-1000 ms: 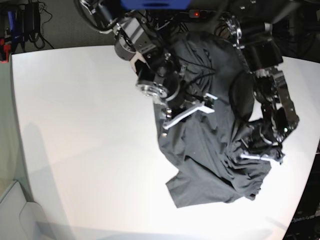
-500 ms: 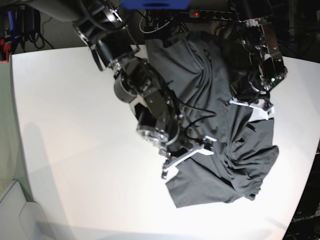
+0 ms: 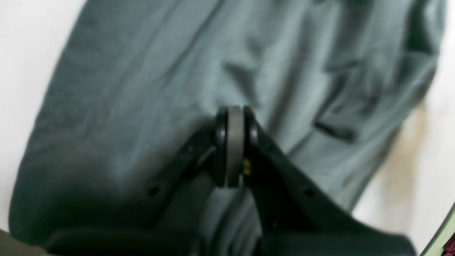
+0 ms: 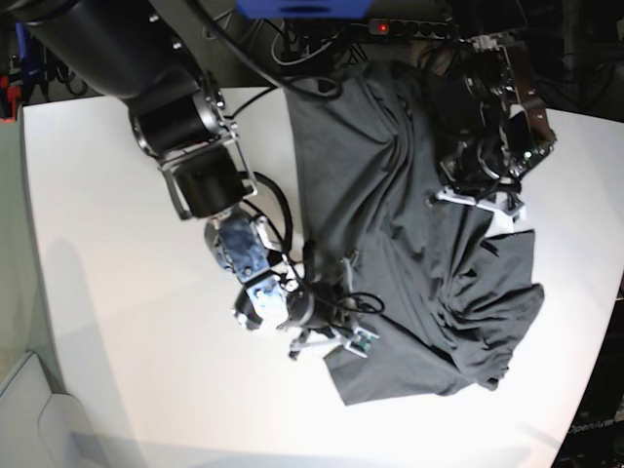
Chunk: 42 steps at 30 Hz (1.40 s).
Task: Layout the t-shirt on the table in an organized manner, then fold the t-shirt properly
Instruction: 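Swing the held shirt with the right gripper across toward the left gripper, then pull the shirt with the right gripper away from the left gripper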
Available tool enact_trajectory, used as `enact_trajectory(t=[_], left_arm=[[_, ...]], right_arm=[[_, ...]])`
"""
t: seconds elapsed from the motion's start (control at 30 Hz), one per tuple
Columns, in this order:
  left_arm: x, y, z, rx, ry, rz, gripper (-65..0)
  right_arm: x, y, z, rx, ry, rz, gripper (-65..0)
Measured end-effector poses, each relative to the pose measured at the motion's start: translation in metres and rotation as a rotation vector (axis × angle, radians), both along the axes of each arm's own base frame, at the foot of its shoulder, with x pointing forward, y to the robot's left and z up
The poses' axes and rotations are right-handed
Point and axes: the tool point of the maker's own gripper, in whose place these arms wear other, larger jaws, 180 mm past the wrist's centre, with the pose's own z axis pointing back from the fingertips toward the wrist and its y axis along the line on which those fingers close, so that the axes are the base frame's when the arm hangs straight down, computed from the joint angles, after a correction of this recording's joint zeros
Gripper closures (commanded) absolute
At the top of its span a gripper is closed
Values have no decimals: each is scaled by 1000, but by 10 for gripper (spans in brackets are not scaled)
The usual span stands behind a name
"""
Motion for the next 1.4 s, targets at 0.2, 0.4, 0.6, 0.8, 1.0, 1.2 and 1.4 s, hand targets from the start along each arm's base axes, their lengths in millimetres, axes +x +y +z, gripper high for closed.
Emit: enact_trajectory(t=[0.2, 0.4, 0.6, 0.8, 1.0, 1.2, 1.4], left_arm=[[13, 14, -11, 10, -18, 21, -1], [32, 31, -17, 26, -51, 44, -1], [55, 70, -15, 92, -81, 77, -1], [81, 103, -14, 149, -102, 122, -1], [109, 136, -6, 225, -124, 161, -1], [153, 123, 19, 307, -179, 82, -1], [204, 116, 77, 365, -356, 63, -1]], right_arm=[[-18, 7, -26, 55, 91, -1, 0], [-32, 7, -44, 98, 188, -28, 0], [-16, -47, -54, 61, 167, -115, 0], [-6, -98, -61, 95, 176, -270, 0], [-23, -158, -62, 7, 162, -312, 0], [-89, -149, -57, -147, 119, -259, 0], [-133, -91, -27, -195, 53, -95, 0]])
